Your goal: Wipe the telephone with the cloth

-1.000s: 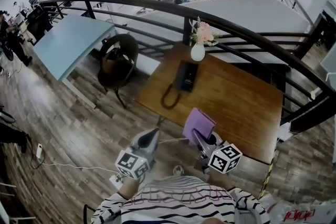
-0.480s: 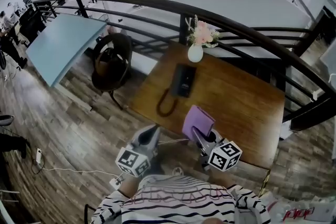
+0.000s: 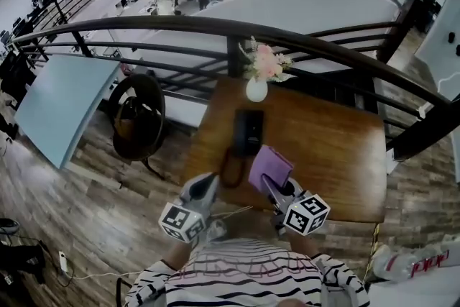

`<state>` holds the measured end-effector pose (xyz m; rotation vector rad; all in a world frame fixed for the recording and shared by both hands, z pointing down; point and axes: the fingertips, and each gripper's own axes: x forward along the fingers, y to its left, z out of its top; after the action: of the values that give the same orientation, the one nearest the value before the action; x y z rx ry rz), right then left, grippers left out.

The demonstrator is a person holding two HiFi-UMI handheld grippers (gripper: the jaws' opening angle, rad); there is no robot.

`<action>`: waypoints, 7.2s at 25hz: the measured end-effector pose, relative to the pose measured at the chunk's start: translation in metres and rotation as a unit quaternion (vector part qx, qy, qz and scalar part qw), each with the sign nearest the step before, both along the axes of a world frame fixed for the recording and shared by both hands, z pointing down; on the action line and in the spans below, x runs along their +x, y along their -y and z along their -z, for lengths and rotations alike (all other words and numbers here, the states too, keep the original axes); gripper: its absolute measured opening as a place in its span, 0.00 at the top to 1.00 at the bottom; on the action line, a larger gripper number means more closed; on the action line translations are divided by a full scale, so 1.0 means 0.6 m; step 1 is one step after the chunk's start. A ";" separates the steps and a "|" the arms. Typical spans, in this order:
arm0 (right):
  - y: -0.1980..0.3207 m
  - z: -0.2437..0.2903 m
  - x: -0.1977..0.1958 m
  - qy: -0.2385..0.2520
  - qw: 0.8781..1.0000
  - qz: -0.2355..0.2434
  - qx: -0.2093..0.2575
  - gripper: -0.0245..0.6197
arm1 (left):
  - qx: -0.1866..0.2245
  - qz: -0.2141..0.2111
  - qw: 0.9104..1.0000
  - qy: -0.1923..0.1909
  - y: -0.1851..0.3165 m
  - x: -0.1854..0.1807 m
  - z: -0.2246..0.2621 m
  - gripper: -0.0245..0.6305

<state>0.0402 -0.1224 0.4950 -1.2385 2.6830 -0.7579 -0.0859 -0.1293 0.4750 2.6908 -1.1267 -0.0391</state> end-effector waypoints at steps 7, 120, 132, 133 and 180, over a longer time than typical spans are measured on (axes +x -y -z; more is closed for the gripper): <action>0.052 0.001 -0.062 0.002 0.999 -0.048 0.000 0.89 | 0.000 -0.048 0.999 0.000 0.067 -0.057 0.002 0.96; 0.390 -0.335 0.063 -0.150 0.967 -0.047 -0.203 0.88 | -0.049 0.018 0.998 -0.033 0.204 -0.006 -0.047 0.96; 0.377 -0.317 0.082 -0.143 0.968 -0.068 -0.194 0.88 | -0.047 -0.010 0.998 -0.034 0.205 0.020 -0.044 0.96; 0.375 -0.312 0.070 -0.140 0.970 -0.062 -0.189 0.88 | -0.047 -0.007 0.998 -0.034 0.204 0.015 -0.045 0.96; 0.303 -0.371 0.078 -0.156 0.959 -0.075 -0.224 0.88 | -0.057 -0.034 0.997 -0.036 0.208 0.028 -0.053 0.96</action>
<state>0.0868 -0.3044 0.7175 -1.7757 2.6912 -1.2961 -0.0691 -0.2543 0.5070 2.6024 -0.9844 -0.0582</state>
